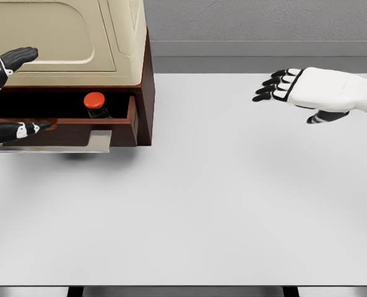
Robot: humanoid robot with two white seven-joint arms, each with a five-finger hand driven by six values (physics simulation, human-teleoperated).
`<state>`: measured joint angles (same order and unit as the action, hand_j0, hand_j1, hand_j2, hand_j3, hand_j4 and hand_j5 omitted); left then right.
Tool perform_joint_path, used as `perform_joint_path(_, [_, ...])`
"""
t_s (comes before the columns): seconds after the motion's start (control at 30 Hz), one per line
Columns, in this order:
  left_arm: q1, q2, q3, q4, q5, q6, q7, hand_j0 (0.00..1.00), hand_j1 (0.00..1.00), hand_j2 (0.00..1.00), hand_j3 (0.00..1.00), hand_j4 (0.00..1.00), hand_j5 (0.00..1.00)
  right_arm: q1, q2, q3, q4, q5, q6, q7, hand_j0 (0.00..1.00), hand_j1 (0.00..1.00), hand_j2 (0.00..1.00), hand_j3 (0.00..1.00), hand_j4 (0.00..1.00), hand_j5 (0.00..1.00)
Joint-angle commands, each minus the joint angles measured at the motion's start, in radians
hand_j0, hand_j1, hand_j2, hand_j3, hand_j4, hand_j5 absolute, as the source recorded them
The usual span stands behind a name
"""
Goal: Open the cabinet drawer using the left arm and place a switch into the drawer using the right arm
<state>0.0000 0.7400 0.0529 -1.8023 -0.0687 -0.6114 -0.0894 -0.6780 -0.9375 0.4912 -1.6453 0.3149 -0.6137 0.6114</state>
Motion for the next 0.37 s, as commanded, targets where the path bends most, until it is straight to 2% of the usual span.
perform_joint_path(0.0, [-0.002, 0.001, -0.027, 0.0, 0.006, 0.001, 0.0, 1.0, 1.0, 1.0, 1.0, 1.0, 1.0, 0.0, -0.006, -0.019, 0.004, -0.003, 0.003, -0.001, 1.0, 1.0, 1.0, 1.0, 1.0, 1.0])
perform_joint_path(0.1, [-0.002, 0.001, -0.03, 0.0, 0.006, 0.001, 0.002, 1.0, 1.0, 1.0, 1.0, 1.0, 1.0, 0.032, 0.005, -0.014, 0.001, -0.002, 0.003, -0.001, 1.0, 1.0, 1.0, 1.0, 1.0, 1.0])
perform_joint_path(0.23, [-0.037, 0.001, -0.071, 0.0, 0.006, 0.001, 0.002, 1.0, 1.0, 1.0, 1.0, 1.0, 1.0, 0.046, 0.002, -0.013, -0.005, -0.005, 0.003, -0.001, 1.0, 1.0, 1.0, 1.0, 1.0, 1.0])
perform_joint_path(0.33, [-0.037, 0.001, -0.073, 0.0, 0.006, 0.001, 0.0, 1.0, 1.0, 1.0, 1.0, 1.0, 1.0, 0.046, 0.002, -0.014, -0.025, -0.011, 0.003, -0.001, 1.0, 1.0, 1.0, 1.0, 1.0, 1.0])
